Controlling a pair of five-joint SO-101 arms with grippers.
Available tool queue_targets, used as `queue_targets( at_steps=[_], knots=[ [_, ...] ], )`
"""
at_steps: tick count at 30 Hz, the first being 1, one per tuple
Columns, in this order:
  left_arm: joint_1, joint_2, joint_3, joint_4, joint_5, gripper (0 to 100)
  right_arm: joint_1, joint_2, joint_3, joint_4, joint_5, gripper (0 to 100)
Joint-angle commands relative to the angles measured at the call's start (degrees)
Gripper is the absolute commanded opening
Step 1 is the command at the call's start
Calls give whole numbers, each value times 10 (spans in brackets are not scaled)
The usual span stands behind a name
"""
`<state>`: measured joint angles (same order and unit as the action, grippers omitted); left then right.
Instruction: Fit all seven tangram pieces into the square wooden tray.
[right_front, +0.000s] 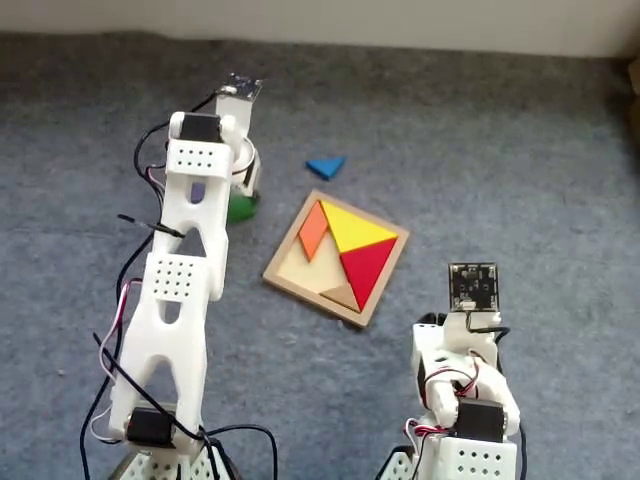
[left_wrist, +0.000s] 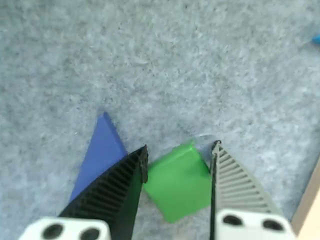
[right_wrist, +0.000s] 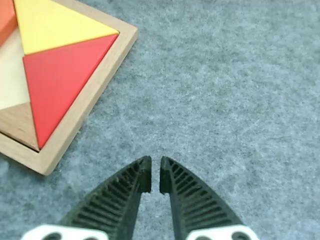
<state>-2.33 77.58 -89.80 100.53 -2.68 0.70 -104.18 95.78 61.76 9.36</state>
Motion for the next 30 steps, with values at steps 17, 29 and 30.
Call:
queue_targets(
  at_steps=[17,29,30],
  knots=[
    [-5,-451,466,4,-205,319,7,-5,81,-12,-1,44],
    [-7,-332,465,-122,-400,319,7,-5,81,-12,-1,44],
    [-5,-323,465,-130,-413,319,7,-5,81,-12,-1,44]
  ],
)
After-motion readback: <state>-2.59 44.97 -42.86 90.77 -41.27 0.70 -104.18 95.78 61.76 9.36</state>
